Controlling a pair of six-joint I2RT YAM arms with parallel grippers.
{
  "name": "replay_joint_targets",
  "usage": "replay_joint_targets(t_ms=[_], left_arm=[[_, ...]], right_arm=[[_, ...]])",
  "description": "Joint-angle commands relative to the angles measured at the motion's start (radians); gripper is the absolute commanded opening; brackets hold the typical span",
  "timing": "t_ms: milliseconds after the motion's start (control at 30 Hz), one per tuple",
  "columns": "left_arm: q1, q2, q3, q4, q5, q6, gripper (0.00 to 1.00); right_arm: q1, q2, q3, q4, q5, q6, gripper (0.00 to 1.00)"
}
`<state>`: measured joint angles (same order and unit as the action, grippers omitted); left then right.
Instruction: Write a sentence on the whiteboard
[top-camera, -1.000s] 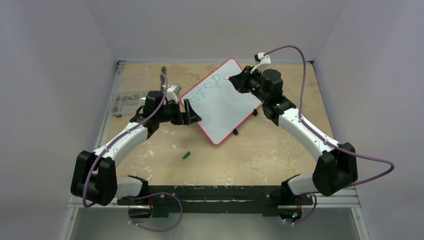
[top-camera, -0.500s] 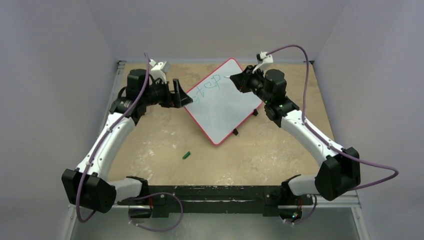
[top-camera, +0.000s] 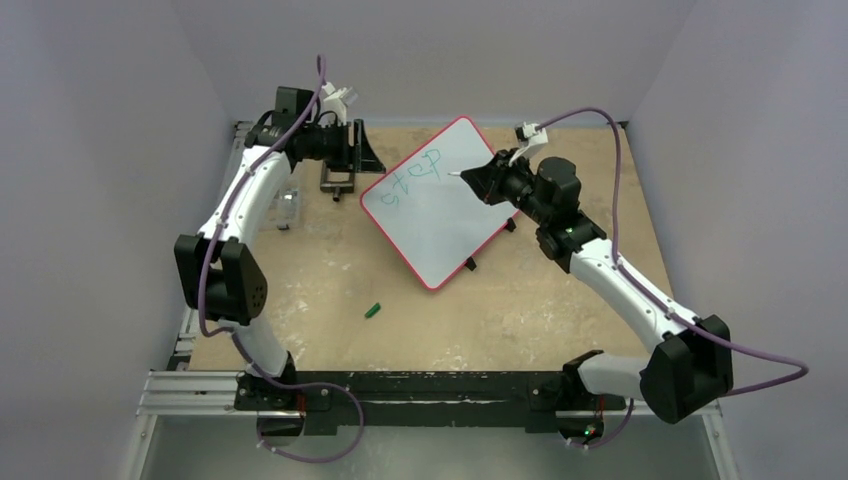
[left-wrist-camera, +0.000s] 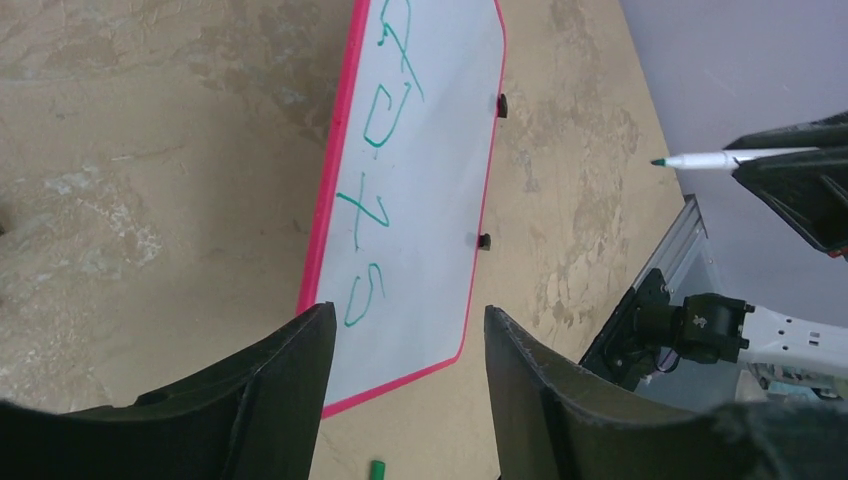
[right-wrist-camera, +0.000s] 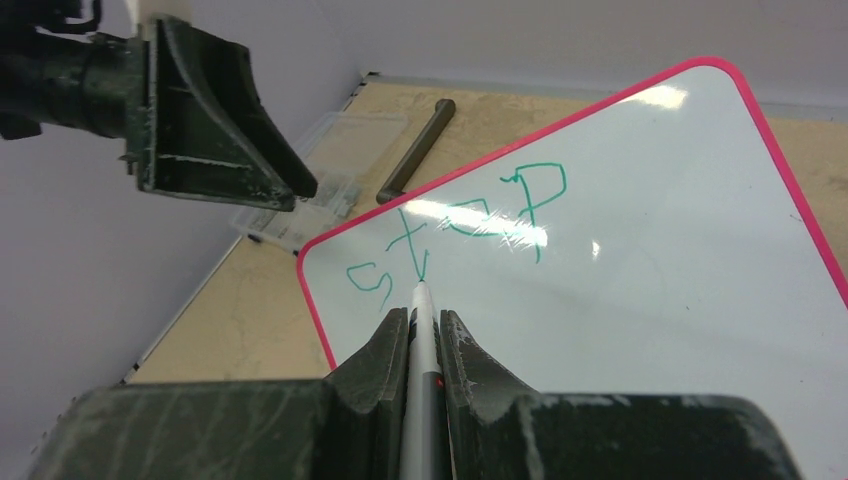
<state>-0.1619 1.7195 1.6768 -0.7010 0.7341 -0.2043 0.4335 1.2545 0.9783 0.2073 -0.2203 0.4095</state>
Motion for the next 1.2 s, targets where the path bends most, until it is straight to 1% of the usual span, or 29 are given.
replay_joint_targets(t_ms=[0,167,267,400,500,733,967,1167], left_arm=[[0.033,0.071,0.094,-0.018,0.108,0.034,0.54],[0.038,0.157,0.162,-0.059,0.140,0.064,0.50],[0.038,0.181,0.160,-0.060,0.156,0.068,0.46],[0.039,0.221,0.158,-0.082,0.148,0.092,0.46],[0.040,0.252,0.159,-0.084,0.170,0.096,0.44],[0.040,0.282,0.167,-0.087,0.209,0.098,0.42],[0.039,0.308,0.168,-0.093,0.273,0.104,0.35],[0.037,0.324,0.167,-0.111,0.280,0.117,0.33]], right_arm=[[0.004,-0.051,-0.019,0.027,-0.036,0.008,0.00],[0.003,-0.050,-0.021,0.023,-0.068,0.022,0.00],[0.004,-0.048,-0.018,0.019,-0.073,0.022,0.00],[0.004,-0.044,-0.015,0.013,-0.080,0.020,0.00],[0.004,-0.044,-0.014,0.009,-0.083,0.019,0.00],[0.003,-0.043,-0.017,0.007,-0.102,0.018,0.00],[0.002,-0.040,-0.035,0.024,-0.164,0.031,0.00],[0.002,-0.049,-0.054,0.030,-0.181,0.037,0.00]])
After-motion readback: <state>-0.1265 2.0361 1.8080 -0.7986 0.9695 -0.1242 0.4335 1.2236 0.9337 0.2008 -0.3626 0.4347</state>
